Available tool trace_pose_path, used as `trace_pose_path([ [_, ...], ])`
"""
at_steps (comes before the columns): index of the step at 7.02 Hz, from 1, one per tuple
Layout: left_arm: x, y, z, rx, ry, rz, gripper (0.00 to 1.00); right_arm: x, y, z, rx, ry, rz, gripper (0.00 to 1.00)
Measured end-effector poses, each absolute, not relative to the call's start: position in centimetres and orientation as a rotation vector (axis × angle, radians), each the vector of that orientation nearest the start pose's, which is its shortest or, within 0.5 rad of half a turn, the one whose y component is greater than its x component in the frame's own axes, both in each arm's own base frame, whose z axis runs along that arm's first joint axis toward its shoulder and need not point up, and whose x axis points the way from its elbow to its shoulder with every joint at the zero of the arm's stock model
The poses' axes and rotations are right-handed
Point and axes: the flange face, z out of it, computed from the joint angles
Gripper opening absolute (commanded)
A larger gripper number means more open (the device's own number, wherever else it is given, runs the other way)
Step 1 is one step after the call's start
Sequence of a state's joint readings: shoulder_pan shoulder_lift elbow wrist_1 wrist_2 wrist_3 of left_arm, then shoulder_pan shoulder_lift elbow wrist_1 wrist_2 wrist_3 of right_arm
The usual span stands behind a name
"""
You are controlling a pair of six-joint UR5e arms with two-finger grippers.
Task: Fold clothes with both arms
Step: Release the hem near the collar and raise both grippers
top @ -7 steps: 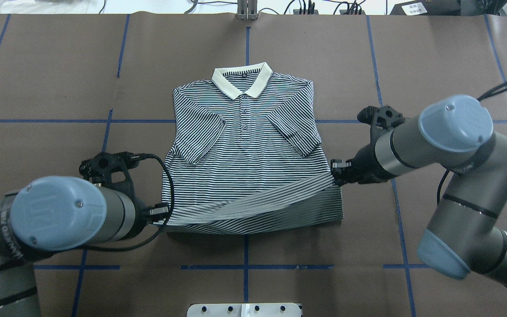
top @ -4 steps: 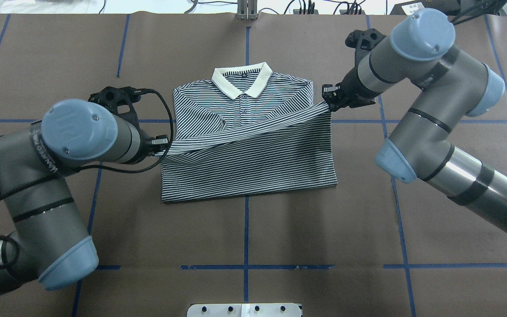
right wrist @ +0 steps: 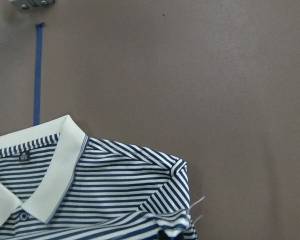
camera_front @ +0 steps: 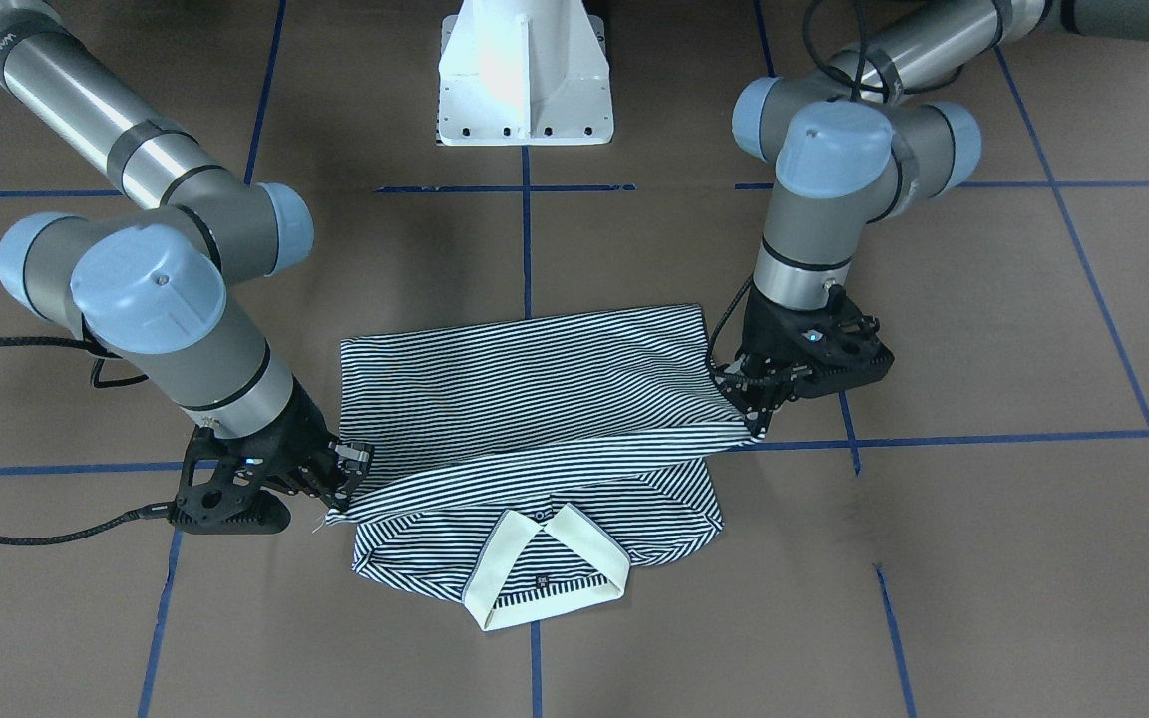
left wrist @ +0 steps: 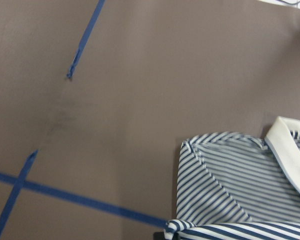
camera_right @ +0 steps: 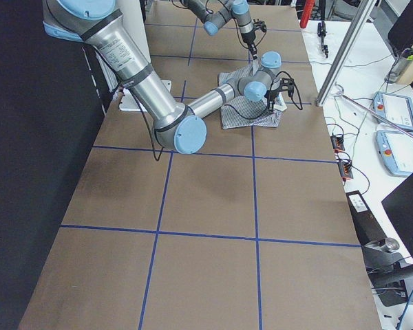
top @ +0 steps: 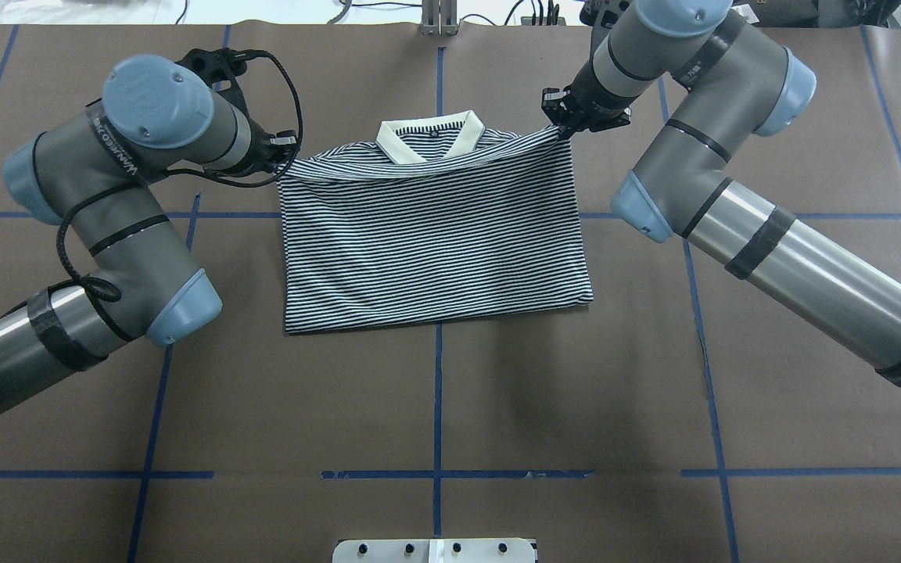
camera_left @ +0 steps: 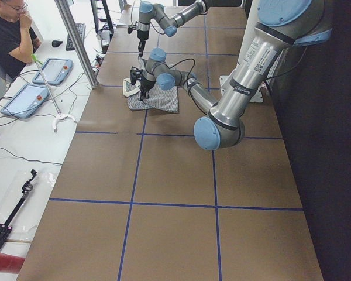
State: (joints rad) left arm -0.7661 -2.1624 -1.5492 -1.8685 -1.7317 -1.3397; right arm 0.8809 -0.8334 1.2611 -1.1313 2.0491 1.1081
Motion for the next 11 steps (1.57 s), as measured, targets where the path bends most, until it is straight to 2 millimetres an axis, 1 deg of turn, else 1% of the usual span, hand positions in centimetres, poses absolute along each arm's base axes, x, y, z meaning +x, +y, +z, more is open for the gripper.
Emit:
trace_pose_path([
  [1,43.7,-58.9,30.3,0.284,0.835,-0.436,0.0,-43.0,-66.0,31.1,0.183,-0.946,0.178,0.0],
  [2,44.3,-59.7,31.3,0.279,0.821,-0.44,0.0,-43.3,-66.3,32.0,0.182,-0.943,0.18,0.0],
  [3,44.7,-60.2,32.0,0.273,0.809,-0.443,0.0,-43.4,-66.6,32.3,0.181,-0.94,0.182,0.0],
  [5,45.2,-60.6,32.0,0.27,0.806,-0.446,0.0,-43.8,-67.1,31.8,0.183,-0.941,0.182,0.0],
  [6,45.3,-60.8,31.2,0.273,0.815,-0.447,0.0,-44.0,-67.3,31.3,0.186,-0.943,0.181,0.0],
  [7,45.6,-60.9,30.0,0.278,0.828,-0.448,0.26,-44.1,-67.4,30.8,0.19,-0.946,0.18,0.41],
  [8,45.7,-61.0,29.4,0.28,0.836,-0.447,0.99,-44.1,-67.4,30.6,0.191,-0.948,0.179,0.99],
  [9,45.8,-61.0,29.2,0.282,0.837,-0.445,1.0,-44.2,-67.3,30.8,0.197,-0.943,0.179,1.0],
  [11,46.0,-61.2,29.4,0.282,0.828,-0.44,1.0,-44.3,-67.3,31.5,0.216,-0.926,0.173,1.0],
])
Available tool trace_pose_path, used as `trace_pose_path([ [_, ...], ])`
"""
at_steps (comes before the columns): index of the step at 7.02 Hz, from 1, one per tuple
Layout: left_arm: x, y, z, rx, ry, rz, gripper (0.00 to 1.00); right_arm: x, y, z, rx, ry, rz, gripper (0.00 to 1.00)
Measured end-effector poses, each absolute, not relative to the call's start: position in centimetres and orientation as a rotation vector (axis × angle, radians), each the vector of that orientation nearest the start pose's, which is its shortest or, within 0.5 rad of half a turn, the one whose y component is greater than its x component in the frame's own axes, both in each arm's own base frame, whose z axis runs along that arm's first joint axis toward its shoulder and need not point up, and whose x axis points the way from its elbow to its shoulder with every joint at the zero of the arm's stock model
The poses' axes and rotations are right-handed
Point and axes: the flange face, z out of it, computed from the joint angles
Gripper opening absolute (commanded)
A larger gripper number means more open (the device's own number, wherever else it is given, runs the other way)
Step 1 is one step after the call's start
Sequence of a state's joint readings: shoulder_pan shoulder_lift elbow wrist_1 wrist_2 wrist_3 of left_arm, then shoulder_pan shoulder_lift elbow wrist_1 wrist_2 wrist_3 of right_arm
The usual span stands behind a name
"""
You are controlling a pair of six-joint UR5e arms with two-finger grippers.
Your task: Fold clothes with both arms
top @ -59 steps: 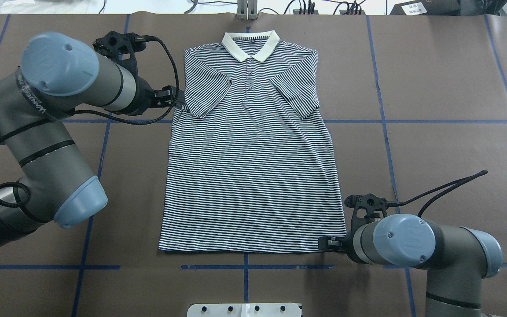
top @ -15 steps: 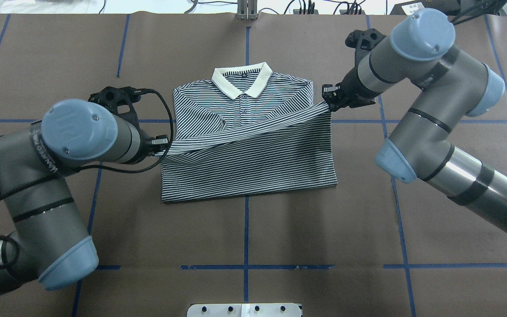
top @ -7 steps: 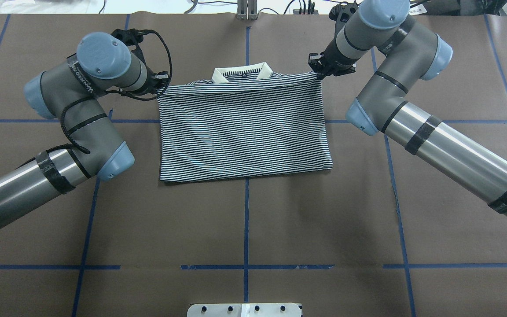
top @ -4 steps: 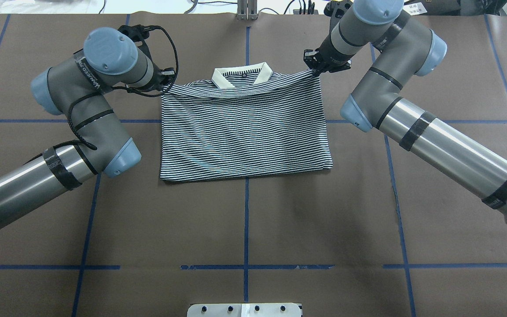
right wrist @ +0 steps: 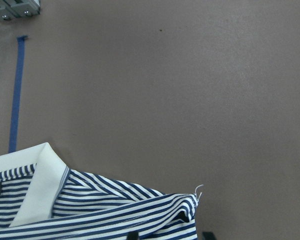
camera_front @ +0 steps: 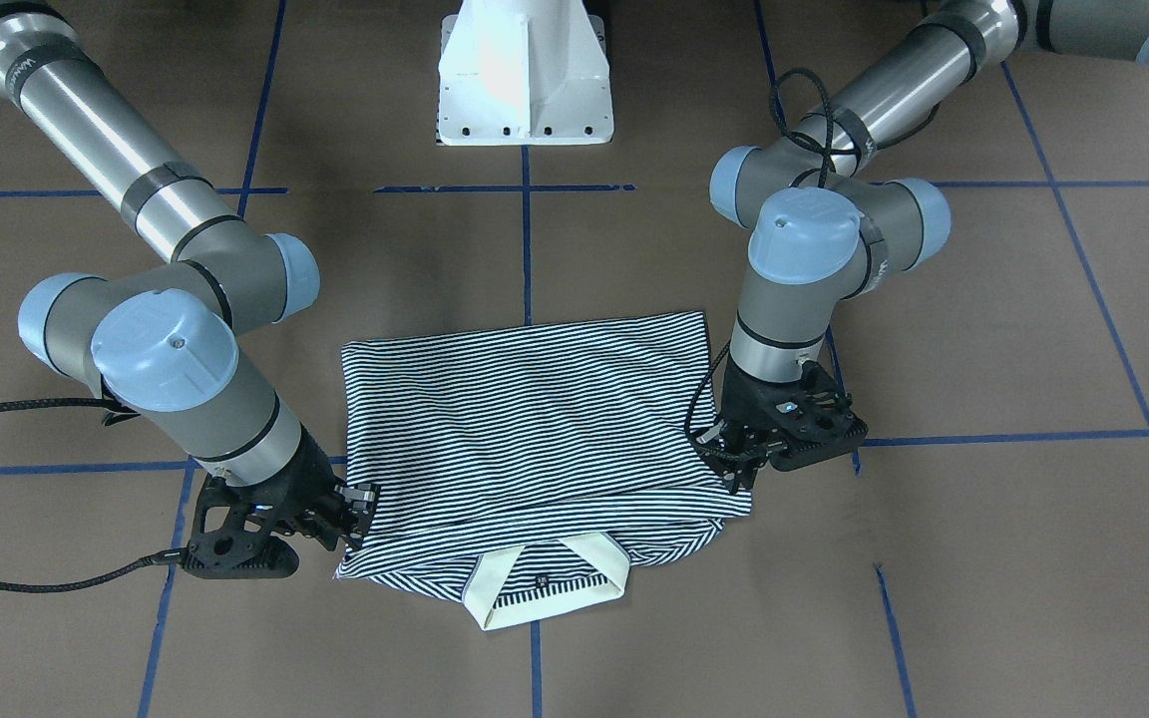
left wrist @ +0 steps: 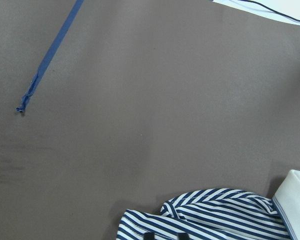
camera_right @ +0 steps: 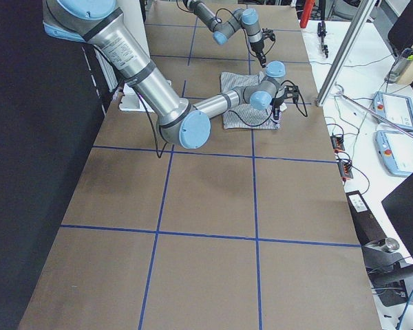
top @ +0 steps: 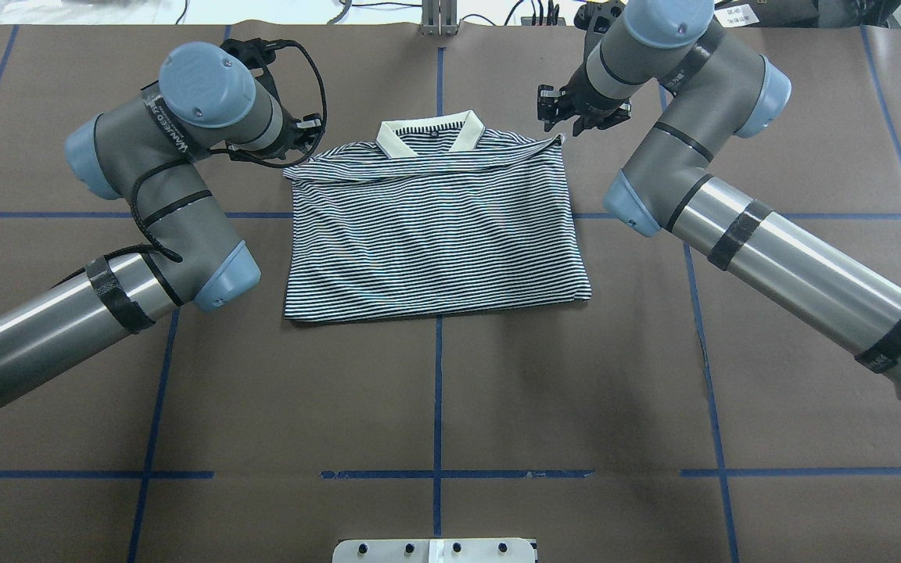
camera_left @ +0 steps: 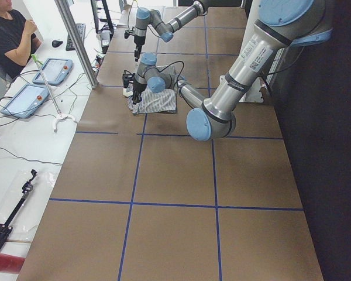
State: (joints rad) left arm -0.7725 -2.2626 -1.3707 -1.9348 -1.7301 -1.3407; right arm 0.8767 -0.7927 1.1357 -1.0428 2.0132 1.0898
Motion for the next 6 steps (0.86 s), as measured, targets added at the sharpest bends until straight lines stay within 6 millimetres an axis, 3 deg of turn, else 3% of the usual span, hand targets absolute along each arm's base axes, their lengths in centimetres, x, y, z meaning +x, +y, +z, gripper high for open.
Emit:
trace_pose_path([
  [2,46.0,-61.2,29.2,0.281,0.827,-0.436,1.0,-44.2,-66.8,31.5,0.217,-0.931,0.169,1.0],
  [3,45.9,-61.1,28.8,0.282,0.832,-0.436,1.0,-44.2,-65.3,31.3,0.206,-0.949,0.184,1.0],
  [4,45.7,-60.9,28.1,0.284,0.841,-0.437,1.0,-44.4,-62.4,32.0,0.175,-0.969,0.207,1.0],
  [6,45.4,-60.2,26.9,0.287,0.855,-0.437,1.0,-44.8,-54.6,34.1,0.102,-0.993,0.234,1.0],
])
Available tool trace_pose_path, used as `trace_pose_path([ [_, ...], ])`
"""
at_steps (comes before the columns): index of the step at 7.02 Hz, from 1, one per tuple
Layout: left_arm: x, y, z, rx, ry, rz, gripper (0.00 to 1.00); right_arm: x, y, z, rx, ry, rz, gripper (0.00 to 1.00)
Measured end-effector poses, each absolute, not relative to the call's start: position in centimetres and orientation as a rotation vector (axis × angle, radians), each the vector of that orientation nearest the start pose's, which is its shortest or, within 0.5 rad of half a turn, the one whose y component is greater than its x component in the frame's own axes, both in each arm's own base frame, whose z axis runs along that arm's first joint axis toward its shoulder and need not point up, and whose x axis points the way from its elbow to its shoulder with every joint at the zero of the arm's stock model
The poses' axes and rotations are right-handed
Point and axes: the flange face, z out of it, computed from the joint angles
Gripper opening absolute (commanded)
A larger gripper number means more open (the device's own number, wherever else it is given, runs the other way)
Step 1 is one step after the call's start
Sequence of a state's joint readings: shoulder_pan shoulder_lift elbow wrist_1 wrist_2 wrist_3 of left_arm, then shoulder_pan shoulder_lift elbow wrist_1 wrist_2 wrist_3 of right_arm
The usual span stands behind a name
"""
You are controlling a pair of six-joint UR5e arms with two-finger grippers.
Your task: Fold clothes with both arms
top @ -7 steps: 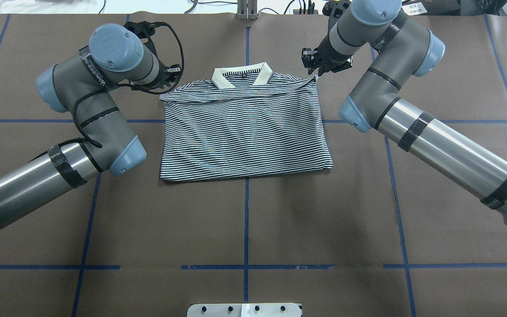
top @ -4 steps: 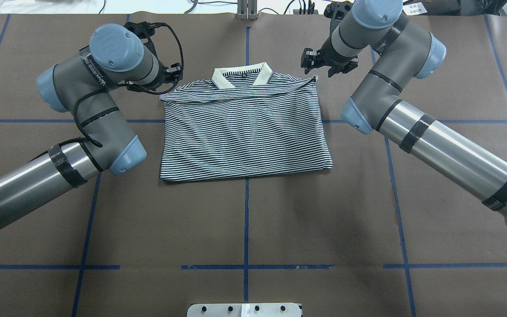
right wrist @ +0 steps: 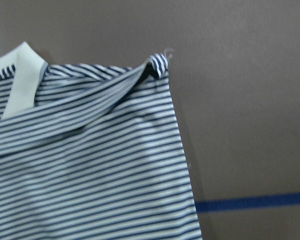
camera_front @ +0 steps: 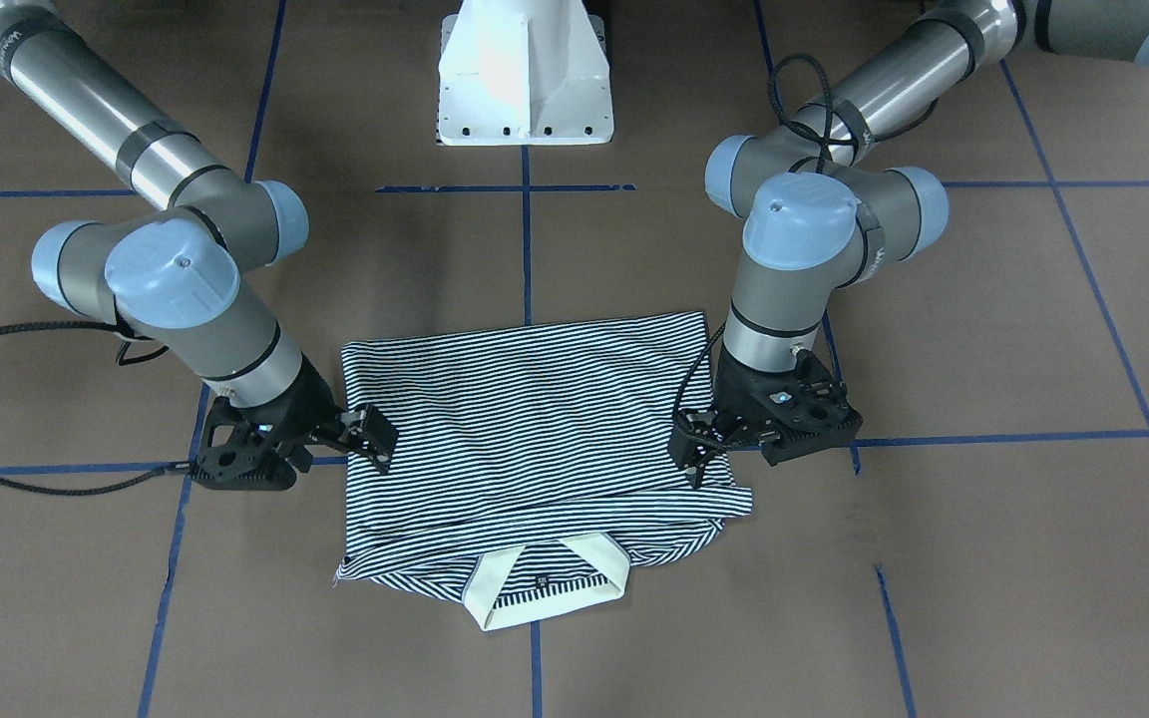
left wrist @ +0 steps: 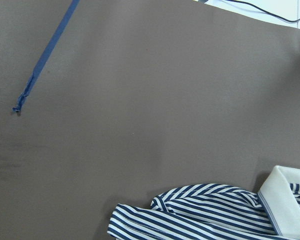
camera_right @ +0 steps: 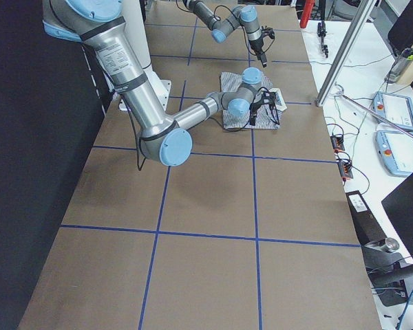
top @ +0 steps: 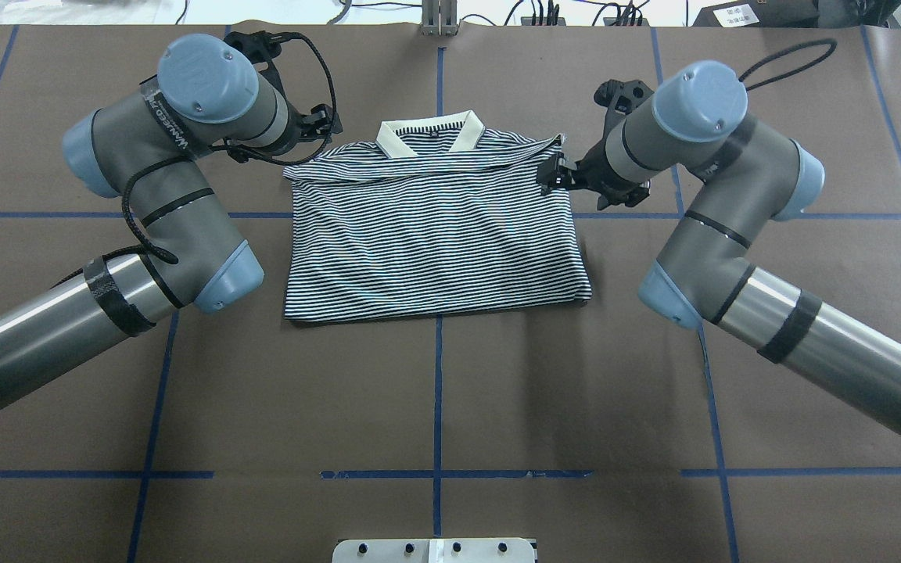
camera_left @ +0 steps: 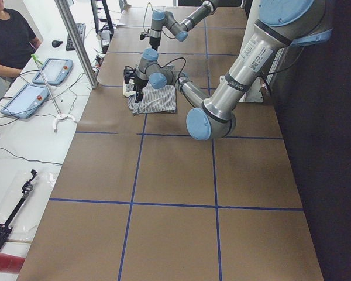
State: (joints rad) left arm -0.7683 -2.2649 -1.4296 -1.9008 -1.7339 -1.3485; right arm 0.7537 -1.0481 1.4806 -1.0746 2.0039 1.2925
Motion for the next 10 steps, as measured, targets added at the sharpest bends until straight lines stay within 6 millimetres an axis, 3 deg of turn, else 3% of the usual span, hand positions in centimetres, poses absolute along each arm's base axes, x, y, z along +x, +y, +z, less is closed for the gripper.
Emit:
trace_pose_path([
  [2,45.3,-60.0,26.6,0.287,0.857,-0.437,1.0,-46.4,-48.2,33.8,0.057,-0.968,0.226,1.0],
  [3,45.3,-59.9,26.6,0.287,0.857,-0.437,1.0,-47.6,-46.3,33.8,0.052,-0.945,0.215,1.0],
  [5,45.5,-59.8,26.6,0.28,0.861,-0.444,1.0,-48.7,-45.0,34.4,0.044,-0.919,0.206,1.0],
  [7,45.8,-59.5,26.6,0.274,0.864,-0.447,1.0,-48.8,-44.9,35.8,0.037,-0.895,0.208,1.0],
  [8,46.0,-59.4,26.6,0.272,0.864,-0.447,1.0,-48.9,-44.9,36.5,0.033,-0.882,0.21,0.86],
  [9,46.0,-59.4,26.7,0.272,0.864,-0.447,1.0,-49.1,-45.0,36.9,0.031,-0.874,0.209,0.28],
  [10,46.0,-59.4,26.7,0.272,0.863,-0.447,1.0,-49.1,-45.1,36.9,0.032,-0.873,0.208,0.0],
])
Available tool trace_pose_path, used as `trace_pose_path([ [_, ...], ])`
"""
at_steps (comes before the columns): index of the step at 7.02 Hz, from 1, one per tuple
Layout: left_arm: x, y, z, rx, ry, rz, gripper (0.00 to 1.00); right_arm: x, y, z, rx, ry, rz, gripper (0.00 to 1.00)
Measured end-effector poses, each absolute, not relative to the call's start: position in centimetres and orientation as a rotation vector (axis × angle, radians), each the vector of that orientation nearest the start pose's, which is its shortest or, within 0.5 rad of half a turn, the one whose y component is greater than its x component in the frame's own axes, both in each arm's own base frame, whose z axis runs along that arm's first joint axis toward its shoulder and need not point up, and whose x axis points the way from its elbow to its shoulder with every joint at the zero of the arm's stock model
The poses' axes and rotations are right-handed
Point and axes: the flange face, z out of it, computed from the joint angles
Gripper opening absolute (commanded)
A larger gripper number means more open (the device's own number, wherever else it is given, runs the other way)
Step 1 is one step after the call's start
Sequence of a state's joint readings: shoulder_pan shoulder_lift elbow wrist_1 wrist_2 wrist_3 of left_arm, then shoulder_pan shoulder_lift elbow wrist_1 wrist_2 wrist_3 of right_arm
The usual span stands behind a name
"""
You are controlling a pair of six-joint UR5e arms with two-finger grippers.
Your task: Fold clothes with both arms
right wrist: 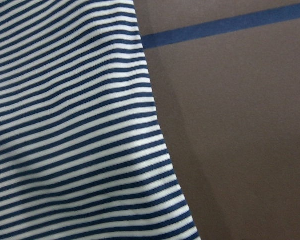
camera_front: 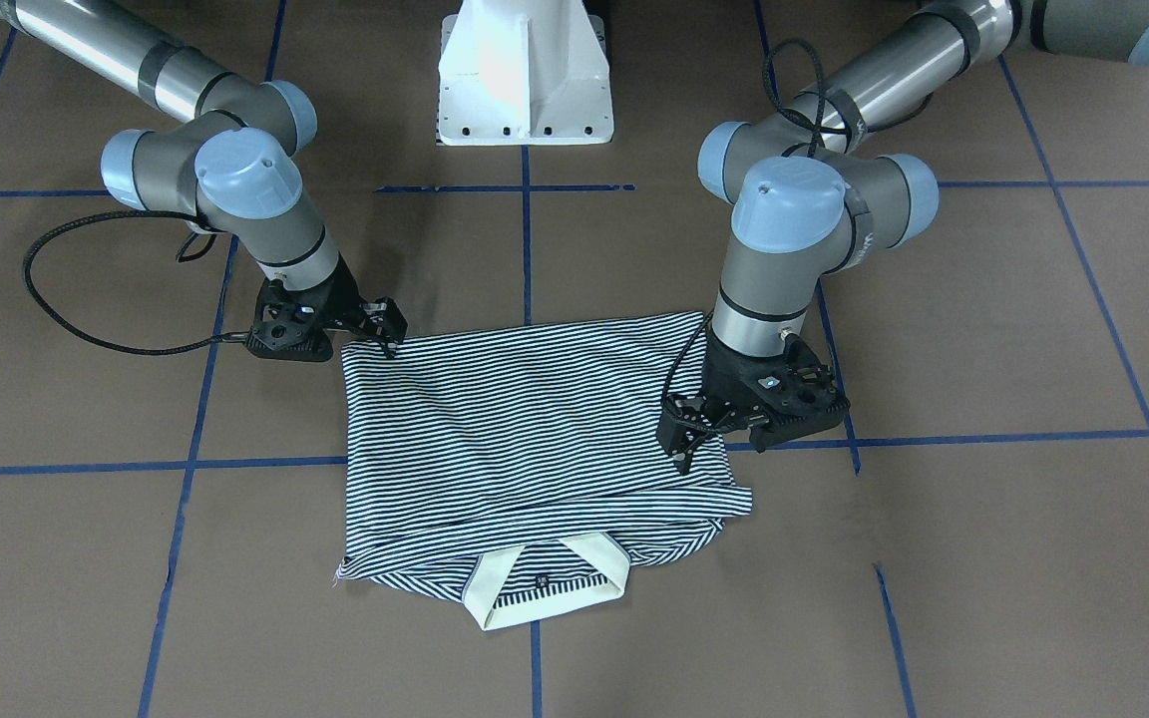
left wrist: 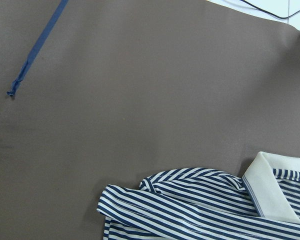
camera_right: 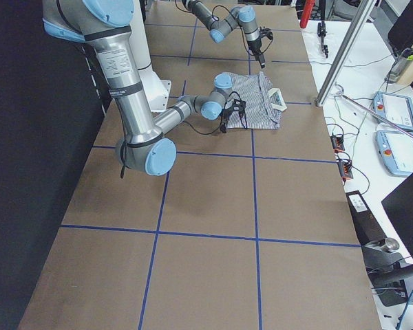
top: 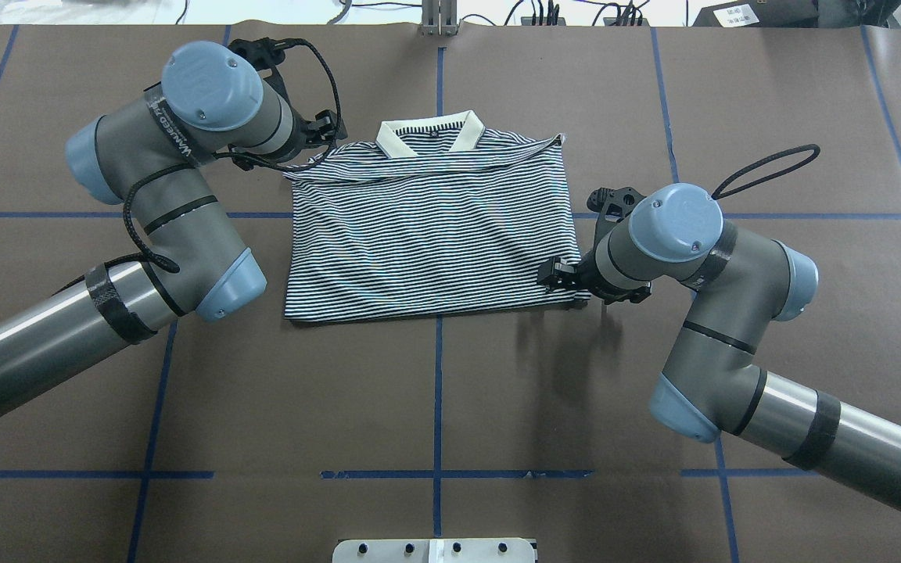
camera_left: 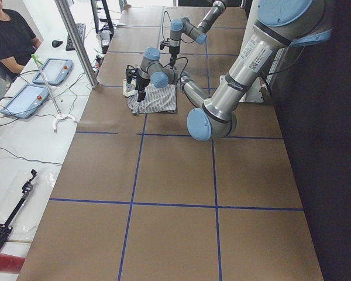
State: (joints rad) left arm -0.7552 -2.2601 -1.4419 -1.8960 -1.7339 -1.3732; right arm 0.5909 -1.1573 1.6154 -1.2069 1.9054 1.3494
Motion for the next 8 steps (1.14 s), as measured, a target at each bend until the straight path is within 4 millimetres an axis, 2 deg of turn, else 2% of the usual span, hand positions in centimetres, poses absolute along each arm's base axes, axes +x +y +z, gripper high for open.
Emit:
trace_pose_path([
  [6,46.0,-59.4,26.7,0.274,0.864,-0.449,1.0,-47.8,-46.0,36.0,0.022,-0.899,0.209,0.0],
  [7,46.0,-59.3,26.5,0.273,0.869,-0.454,1.0,-47.0,-45.5,36.4,0.009,-0.901,0.208,0.0],
  [8,46.2,-58.9,26.2,0.269,0.877,-0.458,1.0,-45.4,-43.7,37.4,-0.011,-0.898,0.2,0.0],
])
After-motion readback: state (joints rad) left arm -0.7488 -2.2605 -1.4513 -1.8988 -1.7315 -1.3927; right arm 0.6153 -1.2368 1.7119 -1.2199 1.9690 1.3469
